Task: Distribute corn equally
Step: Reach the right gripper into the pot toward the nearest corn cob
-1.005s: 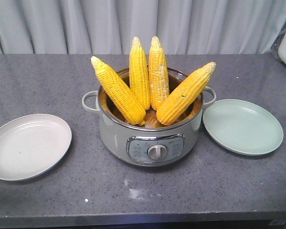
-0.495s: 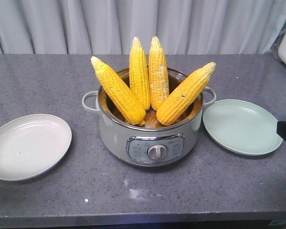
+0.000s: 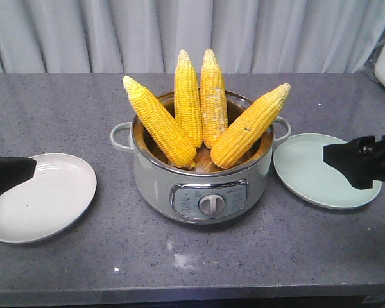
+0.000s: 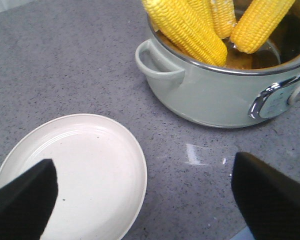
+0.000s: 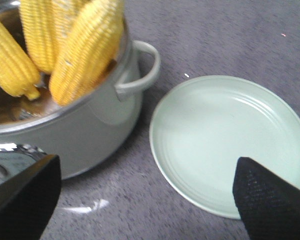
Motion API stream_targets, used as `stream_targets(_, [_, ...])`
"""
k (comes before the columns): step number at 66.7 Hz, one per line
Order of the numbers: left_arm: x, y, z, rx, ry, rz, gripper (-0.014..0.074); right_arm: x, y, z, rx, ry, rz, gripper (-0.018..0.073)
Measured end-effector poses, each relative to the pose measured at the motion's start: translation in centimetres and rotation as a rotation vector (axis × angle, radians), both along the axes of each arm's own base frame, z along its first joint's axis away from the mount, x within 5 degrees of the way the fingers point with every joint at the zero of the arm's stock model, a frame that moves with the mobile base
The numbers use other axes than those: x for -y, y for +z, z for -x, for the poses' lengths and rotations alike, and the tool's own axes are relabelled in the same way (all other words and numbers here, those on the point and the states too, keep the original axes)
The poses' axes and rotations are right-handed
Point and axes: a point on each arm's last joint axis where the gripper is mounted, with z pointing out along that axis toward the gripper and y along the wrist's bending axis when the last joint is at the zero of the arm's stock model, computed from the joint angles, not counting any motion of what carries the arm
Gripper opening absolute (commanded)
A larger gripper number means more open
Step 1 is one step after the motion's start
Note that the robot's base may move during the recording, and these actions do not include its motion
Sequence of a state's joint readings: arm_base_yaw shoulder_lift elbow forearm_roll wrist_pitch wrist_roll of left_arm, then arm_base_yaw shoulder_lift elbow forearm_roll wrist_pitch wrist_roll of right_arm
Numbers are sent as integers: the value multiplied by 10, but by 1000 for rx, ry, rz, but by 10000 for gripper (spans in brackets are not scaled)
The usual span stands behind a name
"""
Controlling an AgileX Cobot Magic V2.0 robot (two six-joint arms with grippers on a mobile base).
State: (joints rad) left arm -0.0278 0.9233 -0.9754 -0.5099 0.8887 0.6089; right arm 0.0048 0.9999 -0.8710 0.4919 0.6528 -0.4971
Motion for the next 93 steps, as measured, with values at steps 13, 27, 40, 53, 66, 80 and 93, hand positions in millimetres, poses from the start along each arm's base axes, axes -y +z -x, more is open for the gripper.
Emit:
stream_targets(13, [14, -7, -9, -23, -88, -2, 662, -5, 1, -29, -25, 55, -16, 640])
stream_targets(27, [32, -17, -20, -62, -167, -1, 658, -18, -7, -59, -61, 108, 9, 632])
stream_targets(40, [41, -26, -29, -102, -198, -6, 630, -46, -20, -87, -29, 145, 30, 624])
stream_targets(53, [41, -26, -29, -102, -198, -6, 574, -59, -23, -121, -19, 146, 19, 615])
stream_targets(66, [41, -26, -29, -102, -198, -6, 542, -79, -28, -153, -32, 214, 7, 585])
stream_targets(80, [41, -26, -29, -102, -198, -6, 540, -122, -35, -157, -42, 340, 17, 558])
stream_targets(93, [41, -26, -29, -102, -198, -6, 540, -130, -40, -156, -47, 358, 22, 401])
